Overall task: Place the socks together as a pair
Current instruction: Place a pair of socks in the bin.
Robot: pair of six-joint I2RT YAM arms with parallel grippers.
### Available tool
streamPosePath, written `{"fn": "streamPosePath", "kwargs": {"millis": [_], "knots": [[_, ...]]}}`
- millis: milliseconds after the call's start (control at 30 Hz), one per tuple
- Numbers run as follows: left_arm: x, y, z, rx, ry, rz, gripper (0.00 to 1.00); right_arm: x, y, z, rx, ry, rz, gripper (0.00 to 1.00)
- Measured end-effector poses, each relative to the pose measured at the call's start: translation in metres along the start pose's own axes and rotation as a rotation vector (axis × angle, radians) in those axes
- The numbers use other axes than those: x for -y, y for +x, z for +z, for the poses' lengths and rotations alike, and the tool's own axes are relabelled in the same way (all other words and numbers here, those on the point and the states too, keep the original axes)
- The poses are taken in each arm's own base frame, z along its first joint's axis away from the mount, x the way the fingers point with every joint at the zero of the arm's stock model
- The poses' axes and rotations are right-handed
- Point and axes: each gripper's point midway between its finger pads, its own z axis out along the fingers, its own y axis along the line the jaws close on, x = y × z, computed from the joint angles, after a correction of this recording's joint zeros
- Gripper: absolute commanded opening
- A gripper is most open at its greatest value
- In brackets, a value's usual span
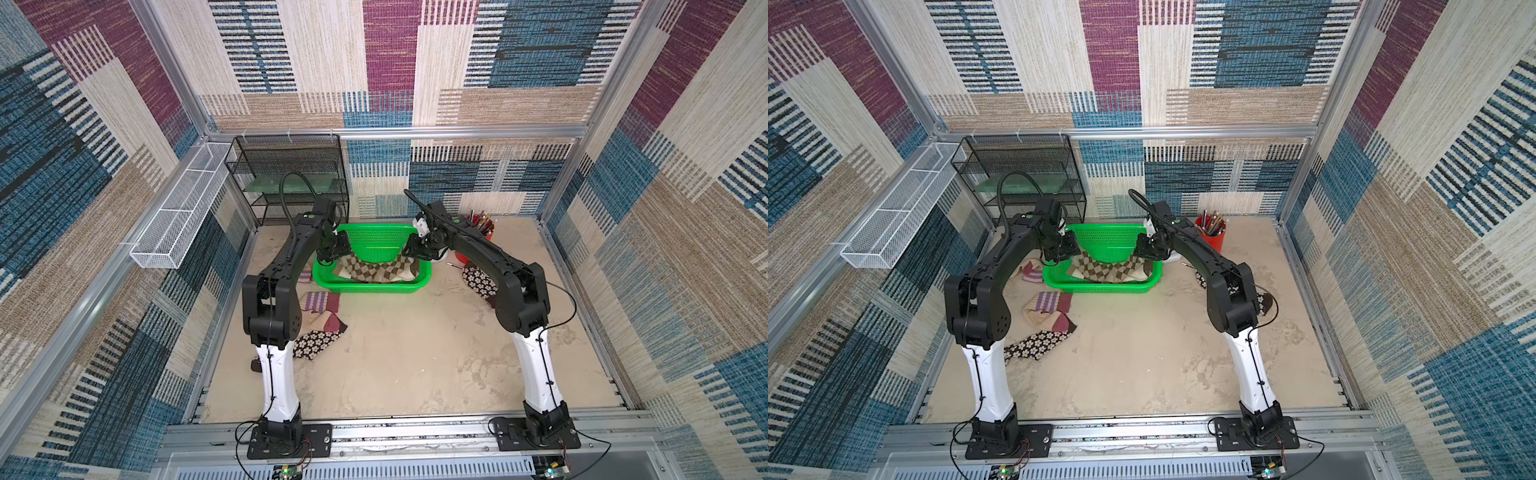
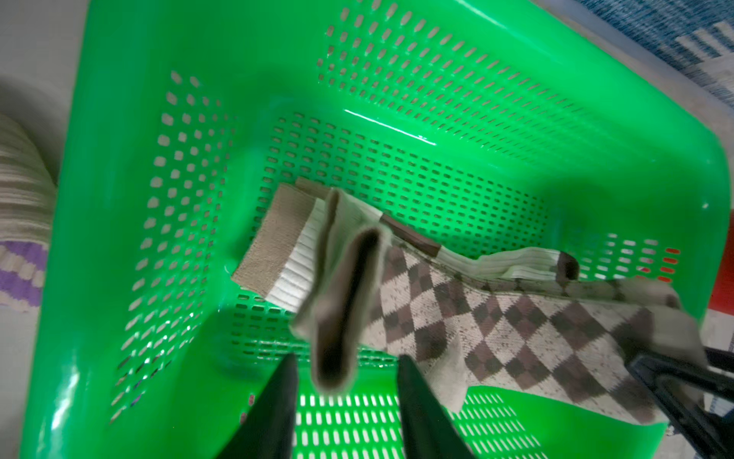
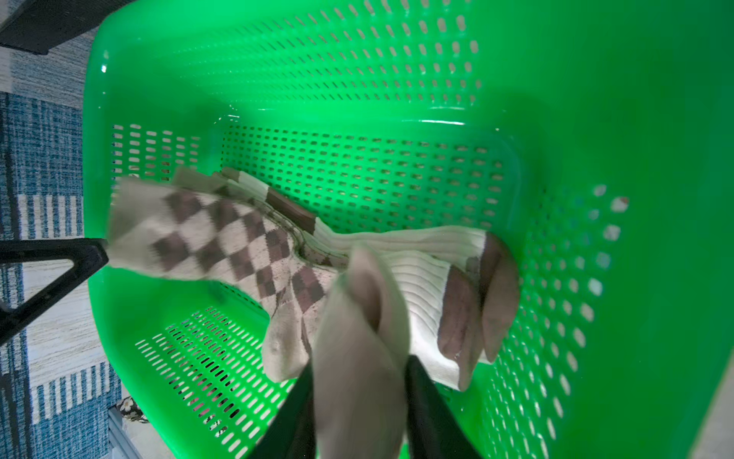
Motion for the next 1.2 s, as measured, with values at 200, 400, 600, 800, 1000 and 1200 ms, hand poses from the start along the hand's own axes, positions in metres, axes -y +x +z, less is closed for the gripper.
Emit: {"fn": "streamPosePath", "kwargs": {"millis": [200, 400, 600, 800, 1000, 1200], "knots": [[0.002, -0.011, -0.034, 0.064, 0.019, -0.013, 1.00, -0.005, 0.000, -0.030, 0.034, 0.021, 0.001, 0.64], [0.020, -0.016, -0.114, 0.206, 0.093, 0.005, 1.00, -0.001, 0.014, -0.084, 0.088, 0.059, 0.010, 0.69], [0.017, 0.023, -0.171, 0.287, 0.138, 0.030, 1.00, 0.059, 0.034, -0.165, 0.212, 0.143, 0.090, 0.80], [0.017, 0.108, -0.174, 0.251, 0.146, 0.121, 1.00, 0.167, 0.099, -0.168, 0.128, 0.282, 0.278, 0.80], [0.032, 0.188, -0.132, 0.086, 0.133, 0.251, 1.00, 0.227, 0.130, -0.161, 0.080, 0.355, 0.410, 0.78], [0.037, 0.236, -0.119, 0.022, 0.139, 0.301, 1.00, 0.296, 0.129, -0.187, 0.168, 0.478, 0.563, 0.77]]}}
